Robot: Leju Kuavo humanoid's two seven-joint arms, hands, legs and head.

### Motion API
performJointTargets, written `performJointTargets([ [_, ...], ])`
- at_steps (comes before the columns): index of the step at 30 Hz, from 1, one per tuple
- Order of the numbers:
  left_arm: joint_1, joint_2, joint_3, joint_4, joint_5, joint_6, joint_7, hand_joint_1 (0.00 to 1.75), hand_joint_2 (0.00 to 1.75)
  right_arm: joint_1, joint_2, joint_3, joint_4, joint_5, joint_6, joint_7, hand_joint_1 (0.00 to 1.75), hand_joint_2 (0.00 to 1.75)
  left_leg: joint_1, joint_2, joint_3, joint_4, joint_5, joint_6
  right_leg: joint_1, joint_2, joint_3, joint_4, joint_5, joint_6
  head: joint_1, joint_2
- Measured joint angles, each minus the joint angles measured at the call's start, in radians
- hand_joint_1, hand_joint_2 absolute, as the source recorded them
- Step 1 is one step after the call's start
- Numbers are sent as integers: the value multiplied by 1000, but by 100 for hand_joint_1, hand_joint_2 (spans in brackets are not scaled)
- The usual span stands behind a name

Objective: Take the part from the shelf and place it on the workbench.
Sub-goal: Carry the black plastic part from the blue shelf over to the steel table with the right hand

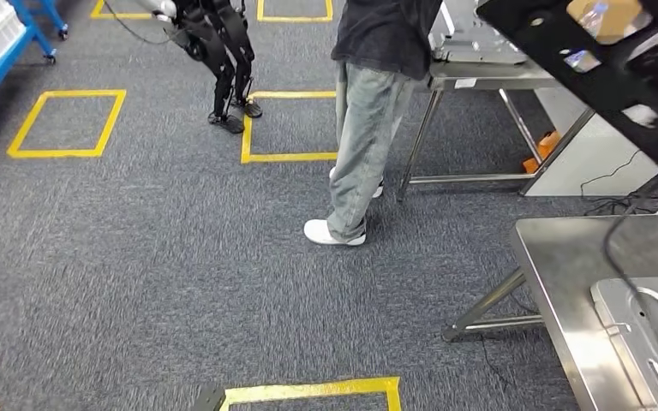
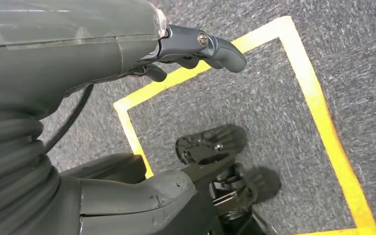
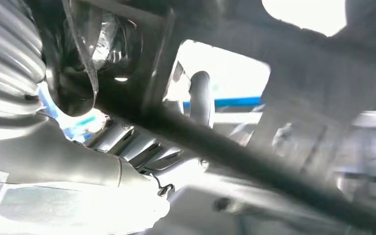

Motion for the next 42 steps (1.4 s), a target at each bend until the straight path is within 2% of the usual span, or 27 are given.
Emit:
performJointTargets([
  [1,1,0,0,0,0,0,0,0,175,-10,-4,-1,10,0,2,1,175,175,-2,13,0,-2,0,2,0,-19,-29,64,-32,4,0,0],
  [2,3,0,0,0,1,0,0,0,175,-15,-6,-1,18,2,3,2,175,175,-2,26,-1,-2,0,3,-2,-27,-56,124,-55,7,0,0],
  [3,3,0,0,0,1,0,1,0,175,-17,-7,-1,26,4,4,4,175,175,-3,41,-1,-2,-1,4,-4,-30,-73,162,-65,10,0,0],
  [4,3,0,0,0,1,0,1,0,175,-18,-9,-1,33,9,6,8,175,175,-3,54,-1,-2,-2,4,-7,-33,-72,163,-55,12,1,0],
  [5,3,0,-1,0,2,0,1,0,175,-22,-13,-1,40,17,6,13,175,175,-3,67,-1,-1,-4,3,-8,-39,-49,123,-30,14,0,0],
  [6,2,0,-1,0,2,0,1,0,175,-30,-19,-1,48,27,7,21,175,175,-3,79,1,-1,-6,1,-10,-52,-10,55,3,15,0,0],
  [8,2,1,-4,0,6,0,1,0,175,-60,-33,-1,72,52,12,36,175,175,-9,96,3,0,-12,-7,-2,-89,55,-67,42,11,0,0],
  [10,1,1,-6,0,9,1,1,0,175,-101,-50,-1,110,81,20,44,175,175,-14,112,7,0,-17,-17,7,-98,70,-102,44,0,-1,0],
  [12,-1,1,-9,0,11,2,1,0,175,-142,-68,0,151,106,23,47,175,175,-13,120,11,1,-23,-28,5,-77,68,-105,45,-13,-1,0],
  [14,-3,1,-14,0,12,2,1,0,175,-182,-80,1,189,126,21,48,175,175,-9,82,-3,40,-50,-35,1,-59,73,-110,47,-26,-1,0],
  [16,-1,2,-18,0,13,3,1,0,175,-208,-85,4,223,141,16,50,175,175,-5,34,-58,157,-107,-35,2,-38,76,-113,47,-36,-2,0],
  [17,1,2,-20,0,13,4,1,0,175,-213,-84,6,241,146,14,51,175,175,-6,25,-94,226,-131,-33,6,-26,77,-112,47,-39,-2,0],
  [18,2,2,-21,0,14,5,1,0,175,-215,-85,7,257,151,12,52,175,175,-7,21,-124,276,-142,-31,9,-11,78,-112,46,-40,-2,0],
  [19,4,2,-21,0,16,7,1,0,175,-217,-87,8,274,156,10,55,175,175,-8,19,-138,292,-133,-27,12,3,79,-111,46,-41,-2,0],
  [22,4,2,-22,0,20,11,-1,0,175,-221,-94,9,303,162,7,63,175,175,-11,10,-119,221,-67,-16,16,32,80,-109,45,-42,-2,0],
  [27,4,2,-22,0,20,12,-1,0,175,-222,-95,9,306,163,7,63,175,175,-12,9,-113,206,-58,-14,16,34,81,-109,45,-42,-2,0],
  [29,4,3,-22,0,21,13,-1,0,175,-223,-97,9,309,163,7,64,175,175,-13,4,-103,182,-44,-12,16,38,81,-109,45,-42,-2,0],
  [30,4,3,-22,0,21,14,-2,0,175,-225,-98,9,312,163,7,64,175,175,-13,-3,-90,152,-28,-10,16,42,81,-109,45,-42,-2,0],
  [32,5,5,-22,0,27,21,-2,0,175,-234,-104,9,332,170,4,65,175,175,-11,-46,-51,61,5,-4,14,63,77,-106,45,-38,-2,0],
  [33,5,5,-22,0,33,29,-3,0,175,-238,-113,9,347,175,2,67,175,175,-12,-59,-35,27,15,-1,10,79,74,-108,47,-32,-2,0],
  [34,4,6,-22,0,43,45,-6,0,175,-246,-130,9,373,182,-6,69,175,175,-11,-51,-18,-6,23,5,7,62,50,-66,24,-18,-1,0],
  [36,3,6,-20,0,59,73,-18,0,175,-248,-162,8,421,188,-19,71,175,175,-13,11,-1,-32,30,14,-3,7,-20,65,-34,9,2,0],
  [37,3,5,-20,0,65,83,-26,0,175,-246,-172,7,440,188,-25,70,175,175,-11,40,7,-44,31,16,-7,-30,-50,123,-55,20,4,0],
  [38,3,5,-20,0,66,84,-31,0,175,-241,-174,7,448,188,-27,70,175,175,-9,57,8,-41,26,13,-14,-36,-48,116,-40,26,5,0],
  [40,3,4,-20,0,67,85,-36,0,175,-238,-180,6,456,188,-28,68,175,175,-7,81,12,-33,14,3,-20,-66,18,-13,24,38,4,0],
  [41,2,5,-20,0,67,86,-38,0,175,-240,-183,6,460,187,-30,68,175,175,-8,92,14,-28,8,-3,-19,-86,50,-73,48,39,5,0],
  [42,1,5,-19,-1,67,86,-39,0,175,-241,-185,6,464,187,-32,68,175,175,-10,100,17,-24,1,-10,-17,-98,72,-112,59,34,4,0],
])
